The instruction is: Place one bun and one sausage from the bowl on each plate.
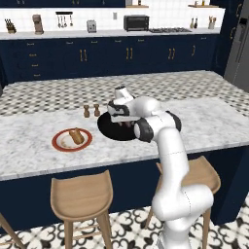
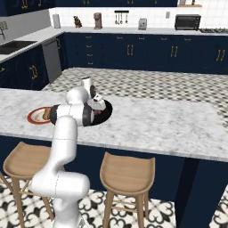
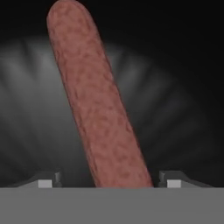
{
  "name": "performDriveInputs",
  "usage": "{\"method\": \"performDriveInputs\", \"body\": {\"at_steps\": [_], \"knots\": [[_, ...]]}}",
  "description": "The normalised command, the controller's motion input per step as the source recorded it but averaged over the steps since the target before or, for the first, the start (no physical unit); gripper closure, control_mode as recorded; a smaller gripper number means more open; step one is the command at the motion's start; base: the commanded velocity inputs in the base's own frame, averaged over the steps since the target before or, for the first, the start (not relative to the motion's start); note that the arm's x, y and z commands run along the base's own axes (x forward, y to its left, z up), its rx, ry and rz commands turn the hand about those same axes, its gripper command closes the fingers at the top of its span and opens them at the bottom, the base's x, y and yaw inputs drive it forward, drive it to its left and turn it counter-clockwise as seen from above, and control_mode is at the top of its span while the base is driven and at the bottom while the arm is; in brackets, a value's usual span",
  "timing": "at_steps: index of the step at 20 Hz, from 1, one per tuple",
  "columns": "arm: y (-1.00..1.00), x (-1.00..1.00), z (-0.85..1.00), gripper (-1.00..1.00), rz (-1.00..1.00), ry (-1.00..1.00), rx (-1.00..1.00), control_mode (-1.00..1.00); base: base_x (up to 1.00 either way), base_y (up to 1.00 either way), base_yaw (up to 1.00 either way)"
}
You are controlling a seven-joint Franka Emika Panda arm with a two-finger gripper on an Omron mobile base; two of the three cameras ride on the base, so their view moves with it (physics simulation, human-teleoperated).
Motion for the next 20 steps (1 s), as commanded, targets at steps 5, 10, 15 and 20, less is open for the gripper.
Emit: {"method": "performDriveInputs", "body": {"at_steps": [5, 10, 15, 20], "knots": [[-0.13, -0.24, -0.13, 1.00, 0.00, 0.00, 0.00, -1.00, 0.00, 0.00, 0.00], [-0.18, -1.00, 0.17, 1.00, 0.00, -0.20, 0.07, -1.00, 0.00, 0.00, 0.00], [0.02, -1.00, 0.80, 1.00, 0.04, -0.30, 0.10, -1.00, 0.00, 0.00, 0.00], [0.45, -1.00, 0.87, 1.00, 0.09, -0.28, 0.13, -1.00, 0.00, 0.00, 0.00]]}}
